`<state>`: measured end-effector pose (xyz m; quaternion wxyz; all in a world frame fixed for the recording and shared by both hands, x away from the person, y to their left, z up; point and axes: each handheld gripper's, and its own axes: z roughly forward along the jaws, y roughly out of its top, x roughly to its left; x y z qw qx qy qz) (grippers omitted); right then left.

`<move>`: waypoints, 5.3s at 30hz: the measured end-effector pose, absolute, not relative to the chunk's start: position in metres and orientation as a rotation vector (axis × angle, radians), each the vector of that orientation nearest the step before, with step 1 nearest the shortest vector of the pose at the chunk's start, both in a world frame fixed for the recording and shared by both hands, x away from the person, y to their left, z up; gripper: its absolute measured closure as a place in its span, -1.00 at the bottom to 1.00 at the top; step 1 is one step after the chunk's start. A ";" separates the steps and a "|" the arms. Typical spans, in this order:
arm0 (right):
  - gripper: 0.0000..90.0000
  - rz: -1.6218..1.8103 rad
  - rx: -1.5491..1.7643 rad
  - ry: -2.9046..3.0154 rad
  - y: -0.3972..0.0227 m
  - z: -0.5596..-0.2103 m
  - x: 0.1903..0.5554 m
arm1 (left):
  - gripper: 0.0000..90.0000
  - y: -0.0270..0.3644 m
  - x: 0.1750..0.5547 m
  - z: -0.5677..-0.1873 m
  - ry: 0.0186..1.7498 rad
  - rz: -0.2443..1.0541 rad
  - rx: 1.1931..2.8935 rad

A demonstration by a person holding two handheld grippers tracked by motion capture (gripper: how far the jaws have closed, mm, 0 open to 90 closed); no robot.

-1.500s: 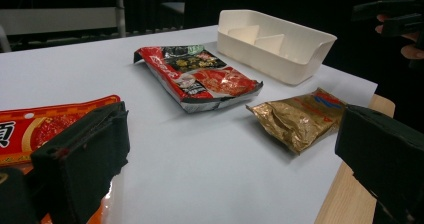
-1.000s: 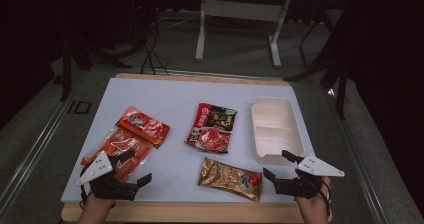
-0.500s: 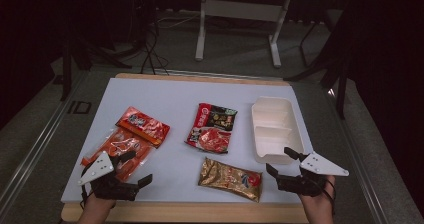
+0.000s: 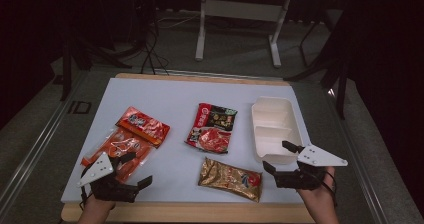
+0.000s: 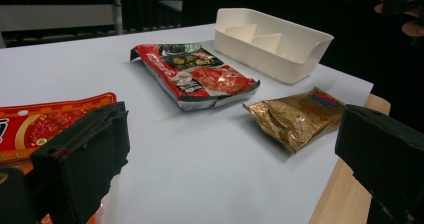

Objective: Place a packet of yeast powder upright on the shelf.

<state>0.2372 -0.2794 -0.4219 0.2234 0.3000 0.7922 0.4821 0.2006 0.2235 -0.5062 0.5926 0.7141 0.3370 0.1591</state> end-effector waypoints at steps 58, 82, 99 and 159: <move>-0.42 1.236 0.642 2.726 -0.132 -0.494 0.304 | -0.97 0.225 0.201 -0.507 0.779 0.354 1.666; -0.06 0.937 0.667 2.849 -0.119 -0.535 0.313 | -0.97 0.224 0.201 -0.507 0.777 0.352 1.679; 0.87 0.833 0.576 2.852 -0.111 -0.527 0.308 | -0.97 0.223 0.201 -0.508 0.776 0.355 1.692; 0.96 1.556 0.838 2.270 -0.204 -0.341 0.354 | -0.97 0.220 0.203 -0.510 0.782 0.349 1.701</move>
